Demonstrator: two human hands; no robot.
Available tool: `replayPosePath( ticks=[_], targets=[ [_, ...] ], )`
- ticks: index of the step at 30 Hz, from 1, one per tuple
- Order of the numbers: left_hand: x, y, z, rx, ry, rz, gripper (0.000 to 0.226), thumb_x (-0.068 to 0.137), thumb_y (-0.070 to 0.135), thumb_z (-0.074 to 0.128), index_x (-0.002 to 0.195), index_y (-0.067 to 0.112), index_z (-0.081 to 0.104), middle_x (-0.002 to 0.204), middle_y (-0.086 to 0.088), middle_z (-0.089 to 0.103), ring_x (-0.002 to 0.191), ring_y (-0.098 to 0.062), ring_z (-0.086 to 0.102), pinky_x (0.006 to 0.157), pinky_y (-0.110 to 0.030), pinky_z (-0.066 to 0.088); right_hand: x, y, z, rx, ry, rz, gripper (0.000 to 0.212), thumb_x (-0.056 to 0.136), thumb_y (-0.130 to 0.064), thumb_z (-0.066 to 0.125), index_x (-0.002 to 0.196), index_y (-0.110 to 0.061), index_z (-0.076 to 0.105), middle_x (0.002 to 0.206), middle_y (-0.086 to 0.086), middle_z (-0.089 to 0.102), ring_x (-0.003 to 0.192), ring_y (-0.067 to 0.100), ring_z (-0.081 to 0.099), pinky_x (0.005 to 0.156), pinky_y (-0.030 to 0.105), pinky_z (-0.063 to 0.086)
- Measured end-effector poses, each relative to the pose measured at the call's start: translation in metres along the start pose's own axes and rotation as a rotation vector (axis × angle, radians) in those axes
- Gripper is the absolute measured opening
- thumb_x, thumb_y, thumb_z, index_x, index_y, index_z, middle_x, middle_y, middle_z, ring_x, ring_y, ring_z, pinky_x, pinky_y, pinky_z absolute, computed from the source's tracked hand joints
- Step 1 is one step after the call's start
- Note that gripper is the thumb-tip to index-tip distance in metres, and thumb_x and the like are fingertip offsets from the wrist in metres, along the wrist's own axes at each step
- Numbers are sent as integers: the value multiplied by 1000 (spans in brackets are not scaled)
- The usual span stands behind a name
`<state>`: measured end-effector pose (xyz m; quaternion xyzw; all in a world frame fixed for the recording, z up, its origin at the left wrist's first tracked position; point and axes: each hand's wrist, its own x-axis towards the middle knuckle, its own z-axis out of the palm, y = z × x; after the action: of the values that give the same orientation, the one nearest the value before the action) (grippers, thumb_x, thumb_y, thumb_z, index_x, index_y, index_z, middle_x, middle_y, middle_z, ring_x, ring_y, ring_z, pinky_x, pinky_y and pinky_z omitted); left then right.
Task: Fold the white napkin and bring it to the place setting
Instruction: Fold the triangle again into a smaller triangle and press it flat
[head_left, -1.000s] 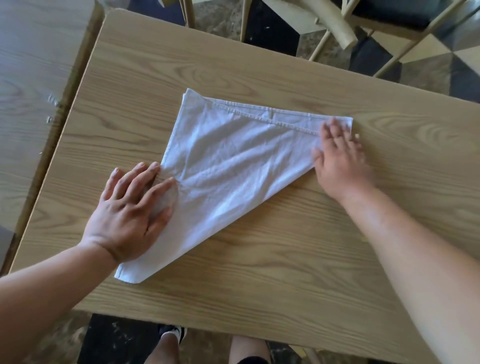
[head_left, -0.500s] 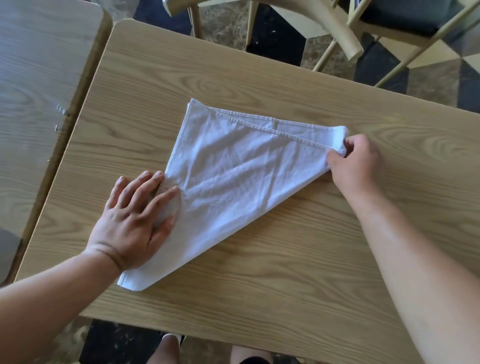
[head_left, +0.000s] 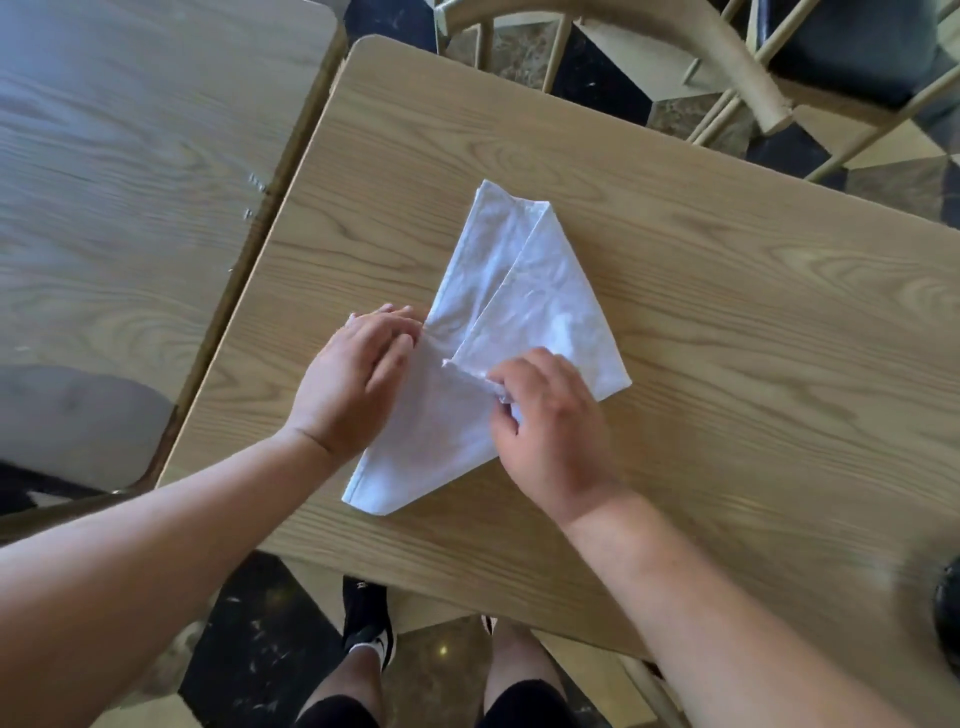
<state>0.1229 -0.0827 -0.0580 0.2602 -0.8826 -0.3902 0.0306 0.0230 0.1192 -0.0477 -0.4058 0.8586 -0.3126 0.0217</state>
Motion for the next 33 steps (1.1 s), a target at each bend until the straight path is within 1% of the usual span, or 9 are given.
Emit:
replayPosePath(
  ticks=[2, 5, 12, 15, 18, 23, 26, 29, 33],
  targets=[
    [-6, 10, -20, -56, 73, -185, 35, 97, 38, 47, 88, 16, 73, 91, 3, 77, 96, -21, 68, 91, -46, 54, -10, -23, 11, 22, -15, -75, 21, 79, 2, 67, 97, -9, 69, 91, 6, 63, 82, 28, 59, 78, 40, 53],
    [-25, 13, -40, 38, -99, -418, 36, 92, 44, 50, 80, 20, 74, 78, 2, 76, 77, -24, 71, 74, -44, 60, -23, -47, 26, 26, -71, -138, 18, 80, -1, 61, 94, -10, 69, 91, 6, 61, 81, 27, 56, 73, 45, 53],
    [-42, -10, -46, -371, -258, -673, 29, 98, 24, 58, 85, 12, 81, 80, -6, 82, 83, -32, 80, 87, -52, 65, -56, -63, 61, -118, -251, -296, 8, 85, -9, 67, 91, -14, 68, 89, 6, 60, 80, 29, 55, 73, 45, 50],
    [-45, -16, -45, -140, -308, -509, 19, 92, 37, 66, 85, 23, 77, 77, 6, 80, 77, -17, 78, 80, -42, 65, -63, -65, 65, -145, -273, -291, 15, 90, -31, 66, 92, -16, 69, 94, 6, 62, 87, 29, 58, 80, 43, 50],
    [-57, -20, -39, 265, -254, -240, 25, 90, 47, 68, 108, 32, 62, 96, 18, 69, 89, -16, 70, 72, -35, 58, -63, -66, 63, -122, -324, -287, 27, 93, -42, 66, 97, -16, 72, 97, 6, 62, 90, 29, 57, 83, 42, 46],
    [-85, -46, -8, 388, 41, 353, 46, 98, 37, 61, 140, 19, 57, 149, -6, 58, 133, -28, 56, 110, -49, 50, -63, -57, 52, -43, -269, -345, 24, 97, -28, 62, 108, -10, 74, 110, 12, 68, 102, 33, 61, 94, 45, 50],
    [-88, -49, 6, 388, -23, 359, 54, 106, 41, 48, 155, 18, 50, 168, -5, 42, 156, -26, 39, 127, -52, 31, -53, -44, 47, -92, -196, -251, 38, 101, -27, 56, 129, -5, 68, 135, 16, 65, 129, 35, 58, 114, 49, 44],
    [-91, -56, 20, 479, -79, 367, 63, 104, 49, 47, 160, 21, 46, 171, -3, 37, 160, -25, 31, 128, -57, 28, -50, -23, 47, -267, -351, -161, 61, 108, -39, 41, 161, -8, 39, 170, 13, 33, 160, 31, 25, 129, 52, 19],
    [-91, -60, 26, 553, -67, 365, 65, 105, 51, 44, 164, 26, 37, 174, 0, 29, 163, -22, 22, 132, -53, 17, -53, 27, 31, -435, -428, -79, 67, 110, -48, 25, 167, -14, 18, 177, 7, 8, 163, 28, 4, 130, 54, 7]
  ],
)
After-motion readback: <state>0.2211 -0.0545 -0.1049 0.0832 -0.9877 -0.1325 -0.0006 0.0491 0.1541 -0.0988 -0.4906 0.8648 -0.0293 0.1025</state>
